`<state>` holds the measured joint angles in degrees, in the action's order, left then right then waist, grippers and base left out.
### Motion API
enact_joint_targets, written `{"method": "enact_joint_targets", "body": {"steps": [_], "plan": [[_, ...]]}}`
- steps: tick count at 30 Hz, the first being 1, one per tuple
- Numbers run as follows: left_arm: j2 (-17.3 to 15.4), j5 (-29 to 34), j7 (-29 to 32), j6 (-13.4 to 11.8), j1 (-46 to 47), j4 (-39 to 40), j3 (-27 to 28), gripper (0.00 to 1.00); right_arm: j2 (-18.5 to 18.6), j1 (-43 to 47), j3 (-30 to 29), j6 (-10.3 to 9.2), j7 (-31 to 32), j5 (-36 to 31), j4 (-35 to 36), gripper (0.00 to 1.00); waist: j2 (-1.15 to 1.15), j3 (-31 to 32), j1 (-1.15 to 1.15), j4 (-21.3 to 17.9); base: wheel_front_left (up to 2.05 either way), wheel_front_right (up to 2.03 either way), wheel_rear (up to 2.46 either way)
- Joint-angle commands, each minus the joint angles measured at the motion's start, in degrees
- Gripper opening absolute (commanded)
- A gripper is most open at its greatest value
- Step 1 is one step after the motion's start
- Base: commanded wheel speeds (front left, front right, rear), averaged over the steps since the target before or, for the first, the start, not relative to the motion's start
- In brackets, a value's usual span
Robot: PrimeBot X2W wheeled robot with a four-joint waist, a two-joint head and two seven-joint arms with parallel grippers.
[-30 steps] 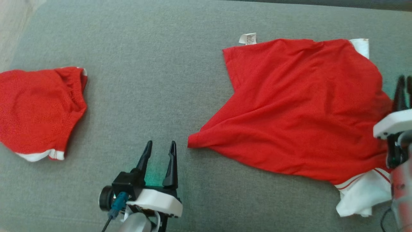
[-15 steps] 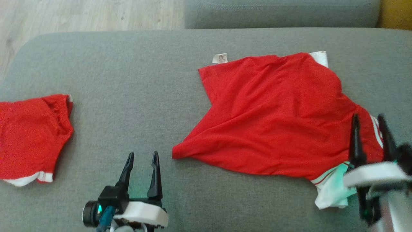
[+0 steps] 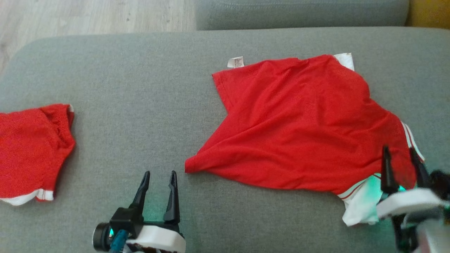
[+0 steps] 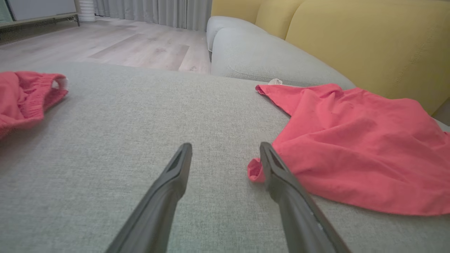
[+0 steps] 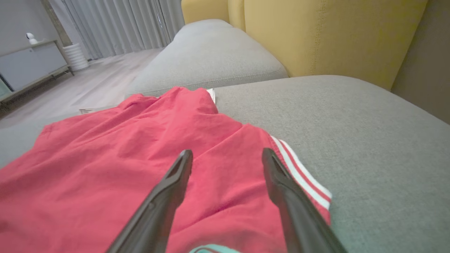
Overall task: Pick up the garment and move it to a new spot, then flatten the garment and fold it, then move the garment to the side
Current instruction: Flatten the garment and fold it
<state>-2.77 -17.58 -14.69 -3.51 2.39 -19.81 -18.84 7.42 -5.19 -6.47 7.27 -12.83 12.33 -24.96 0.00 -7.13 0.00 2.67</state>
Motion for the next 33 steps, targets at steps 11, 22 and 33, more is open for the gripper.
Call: {"method": "enact_joint_targets", "body": {"steps": [11,22,33], "plan": [[-0.1,-0.8,-0.3,-0.3,4.5,0.3,-2.1,1.00,7.2,-16.1,2.3,0.22,15.4,-1.8,-12.9,1.00,0.00,-4.1,0.00,2.3,0.00,0.00,0.00],[-0.1,-1.3,-0.3,-0.5,4.9,0.3,-2.5,1.00,8.5,-17.8,3.7,0.22,16.7,-0.1,-16.9,0.00,0.00,-4.7,0.00,3.8,0.00,0.00,0.00],[-0.1,-2.7,-0.3,-0.8,7.1,1.0,-5.3,1.00,12.4,-30.3,3.1,0.22,10.8,-5.0,-18.4,0.00,0.00,-7.8,0.00,7.7,0.00,0.00,0.00]]}}
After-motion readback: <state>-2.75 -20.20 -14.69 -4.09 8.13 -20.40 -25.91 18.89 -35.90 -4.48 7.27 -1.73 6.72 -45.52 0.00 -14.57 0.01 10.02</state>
